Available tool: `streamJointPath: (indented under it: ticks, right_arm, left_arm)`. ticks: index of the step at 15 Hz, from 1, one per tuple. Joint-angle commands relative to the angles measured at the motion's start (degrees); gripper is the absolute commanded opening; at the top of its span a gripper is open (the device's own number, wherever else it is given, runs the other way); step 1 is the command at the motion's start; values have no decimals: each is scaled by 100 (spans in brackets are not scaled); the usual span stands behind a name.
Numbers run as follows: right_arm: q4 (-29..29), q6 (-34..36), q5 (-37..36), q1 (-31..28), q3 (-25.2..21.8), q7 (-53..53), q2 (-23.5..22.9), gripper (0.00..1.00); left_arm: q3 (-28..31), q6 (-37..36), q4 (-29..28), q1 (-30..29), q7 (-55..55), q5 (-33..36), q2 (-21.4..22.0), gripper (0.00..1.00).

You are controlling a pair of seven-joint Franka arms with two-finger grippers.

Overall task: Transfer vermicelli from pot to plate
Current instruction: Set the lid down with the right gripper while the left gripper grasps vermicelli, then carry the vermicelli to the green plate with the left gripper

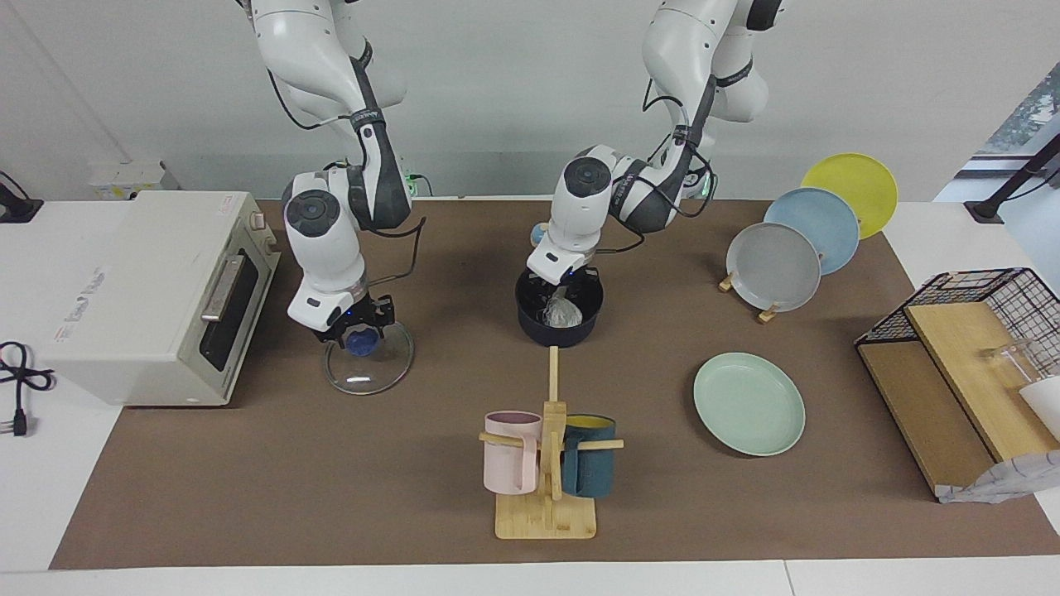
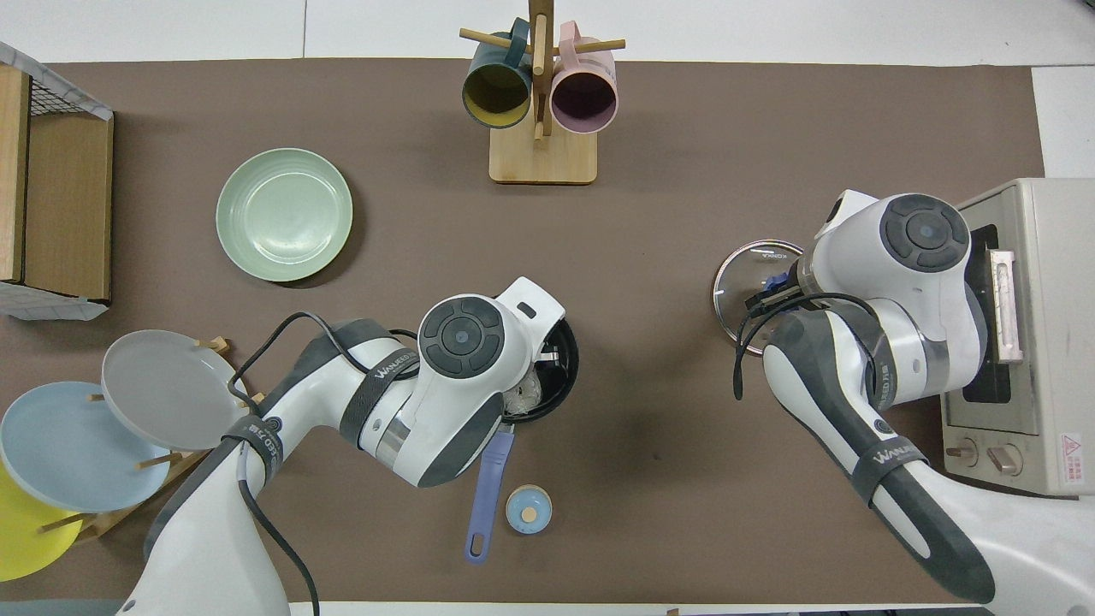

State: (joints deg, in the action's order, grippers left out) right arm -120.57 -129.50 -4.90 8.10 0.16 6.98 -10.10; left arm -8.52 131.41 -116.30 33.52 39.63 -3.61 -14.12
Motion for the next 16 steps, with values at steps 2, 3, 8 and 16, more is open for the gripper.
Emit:
streamJointPath:
  ticks: [2,3,8,16]
  right_arm:
    - [409,588,-28,-81,63,58,157,100]
    - [760,1053,-11,-72,63,49,166,100]
    - [2036,2910,24,-99,28,31,341,100]
    - [2213,4151,77,-335,10,-109,1308,100]
  left_arm:
    - [43,-780,387,-187,-104,36,321,0]
    - [35,-1132,589,-275,-139,1,427,0]
    - [78,-3214,2204,-1064,-568,-377,639,0]
    - [96,-2509,2551,-3237,-2871,-527,-89,0]
